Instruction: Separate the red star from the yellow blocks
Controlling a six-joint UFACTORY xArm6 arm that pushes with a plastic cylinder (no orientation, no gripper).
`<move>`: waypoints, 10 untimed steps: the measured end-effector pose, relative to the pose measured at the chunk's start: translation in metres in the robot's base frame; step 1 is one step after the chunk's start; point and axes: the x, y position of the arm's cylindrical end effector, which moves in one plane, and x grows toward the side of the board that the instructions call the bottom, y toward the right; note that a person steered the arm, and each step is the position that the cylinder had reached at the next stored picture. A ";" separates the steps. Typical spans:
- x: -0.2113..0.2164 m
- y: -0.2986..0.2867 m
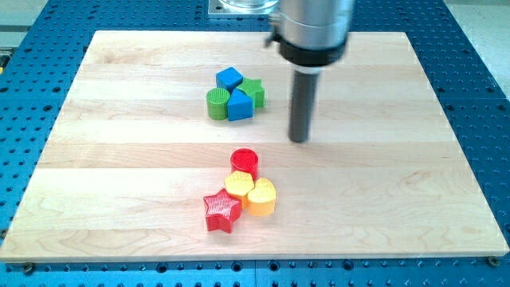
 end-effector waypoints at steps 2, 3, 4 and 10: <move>0.095 0.004; 0.102 -0.027; 0.104 -0.043; 0.143 -0.196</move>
